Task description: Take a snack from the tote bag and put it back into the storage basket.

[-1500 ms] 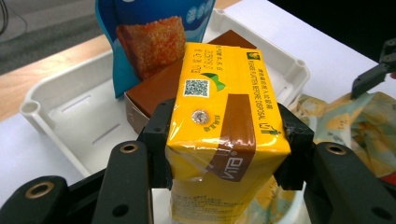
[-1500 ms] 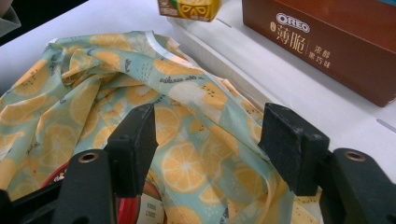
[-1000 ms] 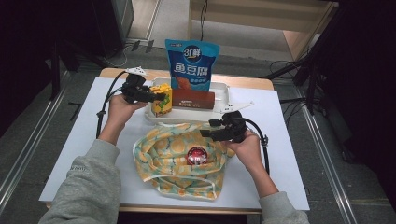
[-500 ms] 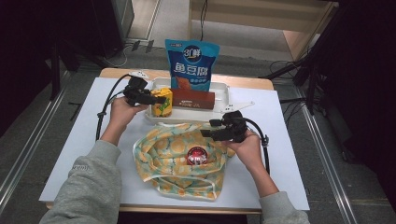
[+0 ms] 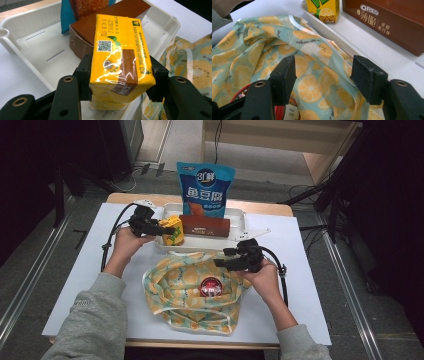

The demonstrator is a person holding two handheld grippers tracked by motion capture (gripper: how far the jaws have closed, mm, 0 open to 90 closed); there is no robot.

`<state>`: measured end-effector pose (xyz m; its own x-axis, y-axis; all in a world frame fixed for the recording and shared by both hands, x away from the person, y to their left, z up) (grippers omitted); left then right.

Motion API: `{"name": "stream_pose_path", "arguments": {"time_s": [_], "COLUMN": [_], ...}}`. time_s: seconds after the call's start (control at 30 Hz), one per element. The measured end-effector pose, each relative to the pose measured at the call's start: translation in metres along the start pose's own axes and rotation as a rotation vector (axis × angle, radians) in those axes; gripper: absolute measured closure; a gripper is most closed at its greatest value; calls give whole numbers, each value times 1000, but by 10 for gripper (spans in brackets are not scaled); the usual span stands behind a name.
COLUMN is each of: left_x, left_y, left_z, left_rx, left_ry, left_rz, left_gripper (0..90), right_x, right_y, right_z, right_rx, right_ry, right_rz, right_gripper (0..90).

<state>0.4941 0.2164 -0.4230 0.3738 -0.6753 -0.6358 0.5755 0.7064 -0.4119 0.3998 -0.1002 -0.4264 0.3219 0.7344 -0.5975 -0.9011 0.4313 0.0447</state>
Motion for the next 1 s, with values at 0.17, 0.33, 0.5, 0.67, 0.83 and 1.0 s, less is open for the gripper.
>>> {"name": "stream_pose_path", "arguments": {"time_s": [0.17, 0.33, 0.5, 0.67, 0.83, 1.0], "left_x": [1, -1, -4, -8, -13, -18], "left_y": [-3, -7, -12, -15, -17, -17], "left_z": [0, -1, 0, 1, 1, -1], "left_rx": [-17, -4, 3, -1, 1, -4], "left_ry": [10, 16, 13, 10, 7, 6], "left_rz": [9, 12, 18, 19, 23, 27], "left_gripper": [460, 402, 376, 368, 366, 363], "right_x": [0, 0, 0, 1, 1, 0], "right_y": [0, 0, 1, 1, 1, 2], "right_z": [1, 1, 3, 4, 4, 5], "right_rx": [-4, -9, -8, -15, -16, -18], "right_ry": [-1, -1, 1, -1, 0, -3], "right_rz": [-1, 1, 2, 4, 5, 5], "right_gripper": [374, 374, 374, 374, 374, 374]}}
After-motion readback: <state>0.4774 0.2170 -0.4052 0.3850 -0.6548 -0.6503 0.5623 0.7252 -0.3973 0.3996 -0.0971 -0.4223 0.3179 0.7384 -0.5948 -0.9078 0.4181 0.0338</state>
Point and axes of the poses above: each handheld gripper's, and its own axes: x roughly forward along the jaws, z roughly out of its top, y roughly to its left, the point moved 3 cm from there along x, roughly forward along the jaws, and after that the axes turned 15 degrees about -x, right-handed, at the moved point
